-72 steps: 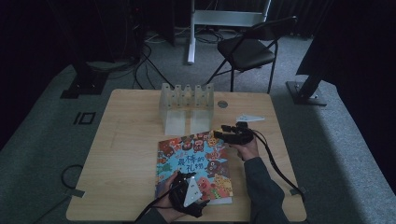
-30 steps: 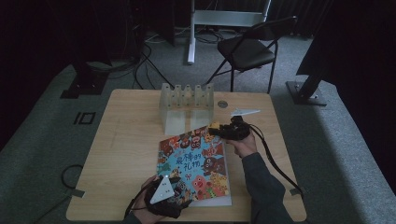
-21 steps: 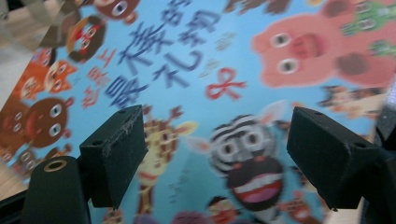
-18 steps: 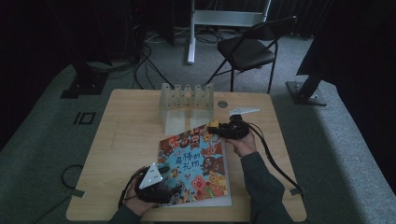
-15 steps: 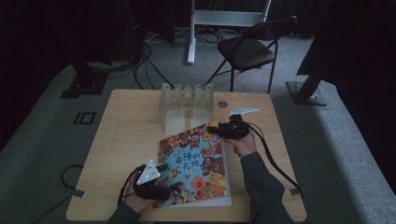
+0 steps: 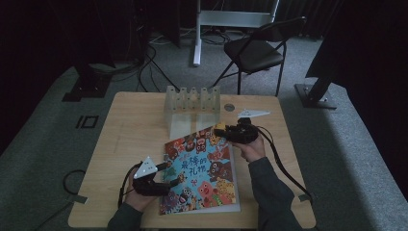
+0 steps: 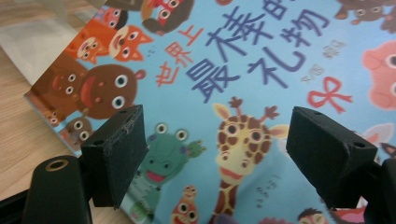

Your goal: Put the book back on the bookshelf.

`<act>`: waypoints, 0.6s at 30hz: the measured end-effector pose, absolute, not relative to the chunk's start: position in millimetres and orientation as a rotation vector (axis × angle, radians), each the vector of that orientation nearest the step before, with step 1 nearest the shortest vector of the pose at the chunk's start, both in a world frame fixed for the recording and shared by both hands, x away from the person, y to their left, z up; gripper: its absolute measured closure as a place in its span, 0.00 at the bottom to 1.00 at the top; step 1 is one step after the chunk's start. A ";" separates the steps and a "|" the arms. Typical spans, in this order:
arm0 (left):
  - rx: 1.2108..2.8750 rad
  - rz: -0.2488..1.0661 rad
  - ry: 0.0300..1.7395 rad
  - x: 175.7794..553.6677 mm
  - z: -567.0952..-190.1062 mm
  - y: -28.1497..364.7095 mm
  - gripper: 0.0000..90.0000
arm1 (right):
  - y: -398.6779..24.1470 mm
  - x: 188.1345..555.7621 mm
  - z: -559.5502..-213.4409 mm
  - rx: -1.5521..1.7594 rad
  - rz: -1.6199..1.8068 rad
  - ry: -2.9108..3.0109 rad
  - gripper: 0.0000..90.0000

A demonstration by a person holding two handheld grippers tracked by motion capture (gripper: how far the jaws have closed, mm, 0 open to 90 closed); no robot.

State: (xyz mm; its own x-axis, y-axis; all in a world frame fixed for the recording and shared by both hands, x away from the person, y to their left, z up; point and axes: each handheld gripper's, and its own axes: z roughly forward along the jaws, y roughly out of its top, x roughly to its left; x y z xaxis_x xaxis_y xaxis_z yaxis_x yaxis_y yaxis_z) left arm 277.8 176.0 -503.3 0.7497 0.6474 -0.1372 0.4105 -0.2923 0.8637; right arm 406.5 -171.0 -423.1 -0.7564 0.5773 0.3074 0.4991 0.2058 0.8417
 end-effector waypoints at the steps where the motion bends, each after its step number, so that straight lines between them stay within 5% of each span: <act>1: 1.926 0.291 0.810 278.4 -503.5 176.4 0.22 | -171.3 405.5 -421.8 1.065 1.619 2.376 0.74; 18: 1.899 0.267 0.854 290.3 -507.4 186.6 0.22 | -180.3 390.2 -398.8 0.985 1.714 2.300 0.80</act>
